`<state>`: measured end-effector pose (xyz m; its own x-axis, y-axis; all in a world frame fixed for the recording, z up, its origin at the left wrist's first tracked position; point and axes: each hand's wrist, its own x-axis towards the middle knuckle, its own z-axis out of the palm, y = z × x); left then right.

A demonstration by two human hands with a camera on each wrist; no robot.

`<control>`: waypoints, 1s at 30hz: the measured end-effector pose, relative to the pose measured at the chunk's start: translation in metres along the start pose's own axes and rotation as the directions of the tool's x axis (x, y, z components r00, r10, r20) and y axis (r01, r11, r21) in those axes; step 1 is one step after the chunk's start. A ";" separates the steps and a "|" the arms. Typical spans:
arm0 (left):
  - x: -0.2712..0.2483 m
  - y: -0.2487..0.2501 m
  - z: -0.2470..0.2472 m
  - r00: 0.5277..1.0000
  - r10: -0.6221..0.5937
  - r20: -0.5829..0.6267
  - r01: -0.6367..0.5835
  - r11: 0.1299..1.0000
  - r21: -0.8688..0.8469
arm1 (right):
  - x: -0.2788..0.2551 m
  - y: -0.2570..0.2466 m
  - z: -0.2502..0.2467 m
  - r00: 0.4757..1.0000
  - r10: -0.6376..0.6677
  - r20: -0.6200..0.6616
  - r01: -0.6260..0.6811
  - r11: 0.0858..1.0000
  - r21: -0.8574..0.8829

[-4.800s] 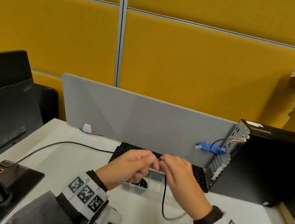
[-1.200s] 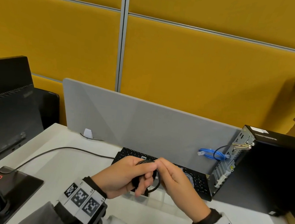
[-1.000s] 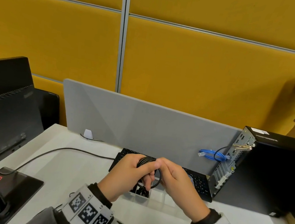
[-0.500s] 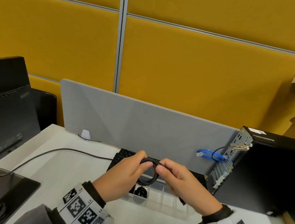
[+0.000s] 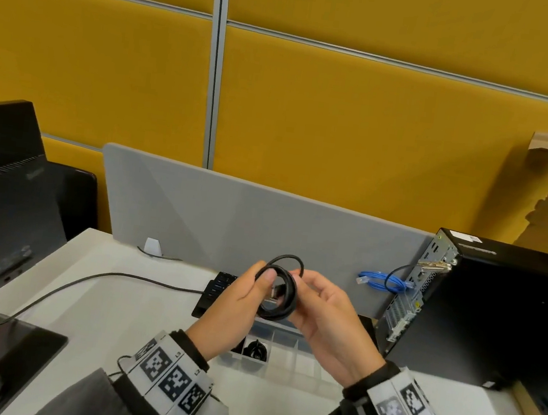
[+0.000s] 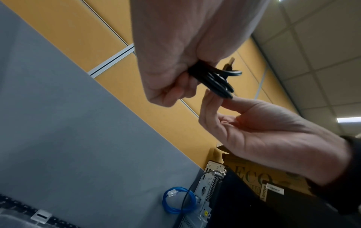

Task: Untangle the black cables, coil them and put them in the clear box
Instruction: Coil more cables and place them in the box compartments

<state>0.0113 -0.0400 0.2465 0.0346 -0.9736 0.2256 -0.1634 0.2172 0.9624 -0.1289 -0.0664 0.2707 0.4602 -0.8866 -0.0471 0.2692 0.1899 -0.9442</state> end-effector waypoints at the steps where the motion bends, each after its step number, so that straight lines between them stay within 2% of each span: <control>1: 0.001 -0.003 0.001 1.000 0.000 -0.022 0.001 0.999 0.036 | 0.001 0.001 0.003 0.999 0.033 -0.011 -0.032 0.999 0.042; 3: 0.003 -0.007 0.004 0.998 0.003 -0.063 0.004 0.994 0.111 | 0.004 0.002 0.006 0.996 0.074 -0.056 -0.068 0.992 0.102; 6: 0.004 -0.012 0.008 0.991 0.002 -0.136 0.032 0.969 0.246 | 0.004 0.003 0.004 0.997 0.031 -0.065 -0.025 0.995 0.100; 10: 0.009 -0.013 0.006 0.984 0.005 -0.178 0.063 0.925 0.375 | -0.001 0.001 0.004 0.995 -0.023 0.092 0.037 0.988 -0.148; 13: 0.010 -0.015 0.008 0.990 -0.013 -0.144 0.070 0.914 0.400 | 0.003 0.001 0.003 0.995 -0.084 0.053 0.095 0.959 -0.267; 14: 0.010 -0.015 0.010 0.991 -0.021 -0.130 0.068 0.925 0.374 | 0.006 0.002 0.002 0.989 -0.144 0.029 0.145 0.928 -0.343; 16: 0.009 -0.016 0.011 0.992 -0.041 -0.121 0.078 0.943 0.323 | 0.008 0.002 0.002 0.944 -0.329 0.001 0.273 0.783 -0.559; 19: 0.009 -0.021 0.003 0.987 -0.083 -0.135 0.130 0.912 0.388 | 0.004 0.000 0.000 0.806 -0.592 0.020 0.398 0.517 -0.758; 21: 0.010 -0.024 -0.005 0.983 -0.089 -0.159 0.152 0.884 0.442 | -0.003 0.001 -0.002 0.726 -0.676 0.128 0.446 0.320 -0.836; 22: 0.011 -0.023 -0.008 0.982 -0.078 -0.170 0.148 0.879 0.454 | -0.006 0.004 -0.006 0.718 -0.669 0.191 0.439 0.223 -0.870; 23: 0.012 -0.023 -0.011 0.981 -0.068 -0.182 0.142 0.889 0.435 | -0.008 0.007 -0.009 0.739 -0.628 0.246 0.416 0.137 -0.899; 24: 0.012 -0.021 -0.013 0.980 -0.072 -0.184 0.134 0.927 0.350 | -0.009 0.008 -0.013 0.782 -0.561 0.270 0.369 0.069 -0.927; 26: 0.011 -0.015 -0.012 0.987 -0.110 -0.114 0.118 0.991 0.059 | -0.010 0.007 -0.020 0.855 -0.439 0.277 0.297 -0.026 -0.955; 28: 0.008 -0.010 -0.010 0.991 -0.132 0.010 0.132 0.978 -0.163 | -0.012 0.003 -0.020 0.899 -0.332 0.285 0.247 -0.151 -0.957; 29: 0.006 -0.008 -0.010 0.991 -0.120 0.059 0.130 0.968 -0.217 | -0.012 0.001 -0.018 0.898 -0.310 0.313 0.232 -0.273 -0.934; 30: 0.005 -0.007 -0.010 0.991 -0.109 0.083 0.126 0.963 -0.239 | -0.013 -0.001 -0.016 0.913 -0.257 0.316 0.233 -0.308 -0.922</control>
<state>0.0222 -0.0461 0.2422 -0.0293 -0.9940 0.1057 0.0824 0.1030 0.9913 -0.1487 -0.0613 0.2675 0.6187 -0.7249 0.3030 -0.7562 -0.6540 -0.0205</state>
